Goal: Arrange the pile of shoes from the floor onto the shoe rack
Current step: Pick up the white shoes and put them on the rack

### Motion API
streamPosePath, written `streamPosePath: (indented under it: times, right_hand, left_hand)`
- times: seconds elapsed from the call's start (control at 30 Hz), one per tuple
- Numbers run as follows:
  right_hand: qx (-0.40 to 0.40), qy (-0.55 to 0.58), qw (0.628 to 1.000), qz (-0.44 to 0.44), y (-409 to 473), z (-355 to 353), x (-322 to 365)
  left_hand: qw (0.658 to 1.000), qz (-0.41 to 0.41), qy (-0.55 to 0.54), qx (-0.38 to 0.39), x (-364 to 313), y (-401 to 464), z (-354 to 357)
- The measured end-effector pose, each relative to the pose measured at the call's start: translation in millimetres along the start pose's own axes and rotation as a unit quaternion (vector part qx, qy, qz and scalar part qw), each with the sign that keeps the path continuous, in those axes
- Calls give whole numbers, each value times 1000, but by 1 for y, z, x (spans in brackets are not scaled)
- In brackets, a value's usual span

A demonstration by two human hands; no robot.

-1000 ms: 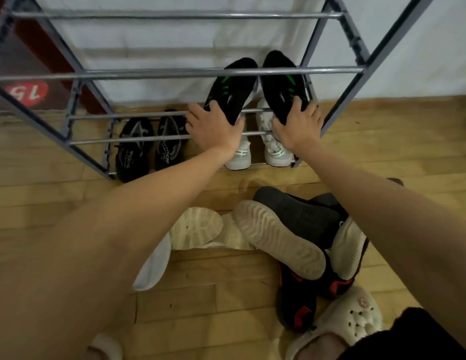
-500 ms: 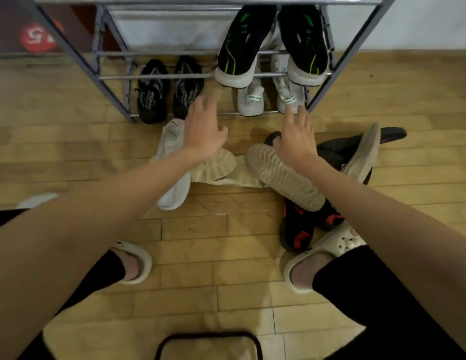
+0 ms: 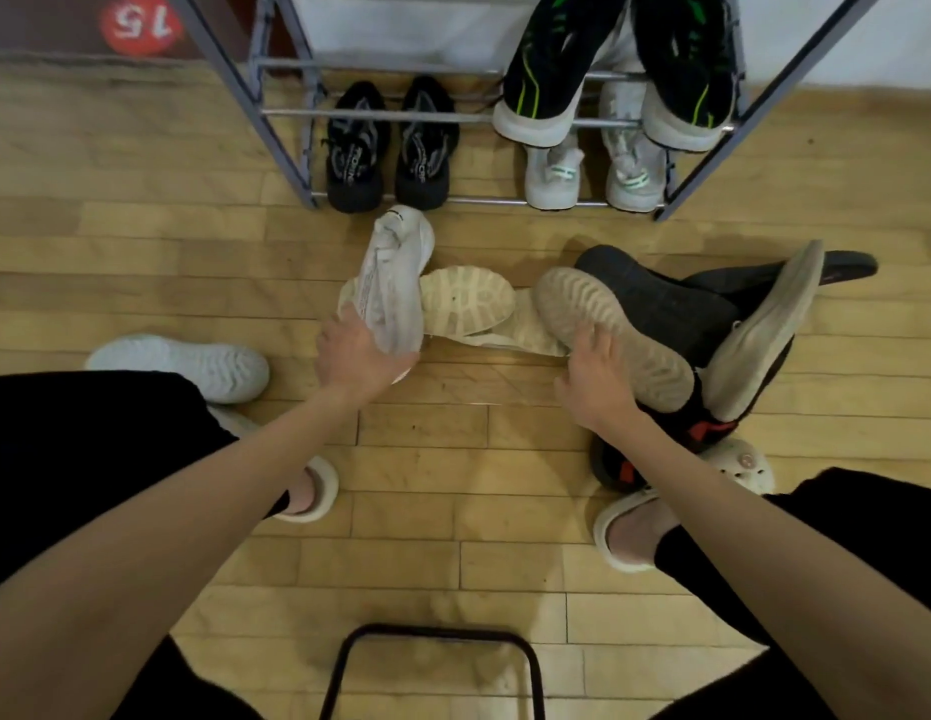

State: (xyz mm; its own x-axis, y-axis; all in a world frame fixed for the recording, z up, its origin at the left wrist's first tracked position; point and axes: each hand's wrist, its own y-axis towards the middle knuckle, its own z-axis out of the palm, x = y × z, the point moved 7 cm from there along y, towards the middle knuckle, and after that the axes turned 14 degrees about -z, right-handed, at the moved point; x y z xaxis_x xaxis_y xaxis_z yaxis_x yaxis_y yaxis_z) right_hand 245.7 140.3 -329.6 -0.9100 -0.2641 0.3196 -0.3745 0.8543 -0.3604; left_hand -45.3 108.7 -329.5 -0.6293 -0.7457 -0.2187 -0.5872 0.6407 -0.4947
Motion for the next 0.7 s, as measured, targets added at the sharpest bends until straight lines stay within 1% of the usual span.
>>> streamPosePath:
  times: [0.07, 0.13, 0.17, 0.27, 0.33, 0.47, 0.5, 0.57, 0.6, 0.63, 0.7]
  right_hand:
    - [27, 1, 999, -23, 0, 12, 16]
    - [41, -3, 997, -61, 4, 21, 37]
    - [43, -5, 996, -82, 7, 23, 47]
    - [49, -2, 991, -128, 16, 25, 75]
    - [52, 3, 988, -142, 22, 23, 90]
    - [50, -3, 986, -156, 32, 14, 108]
    - [44, 0, 986, -159, 34, 10, 112]
    - [27, 7, 986, -164, 39, 1, 120]
    - [19, 9, 986, -166, 42, -3, 124]
    - [10, 14, 986, -166, 44, -8, 127]
    - [-11, 32, 985, -168, 49, -19, 133]
  left_hand:
    - [994, -68, -50, 64, 14, 10, 14]
    - [981, -89, -114, 132, 21, 19, 26]
    - [972, -97, -147, 154, 24, 22, 29]
    - [952, -138, -216, 167, 32, 27, 32]
    - [934, -148, -264, 190, 26, 29, 32]
    - [873, -167, -374, 264, 15, 34, 12]
    - [848, -161, -407, 298, 13, 34, 5]
    - [782, -154, -481, 366, 10, 31, -11]
    - [757, -158, -501, 389, 13, 30, -18]
    - [747, -163, -499, 407, 16, 30, -24]
    - [746, -165, -459, 454, 25, 29, -36]
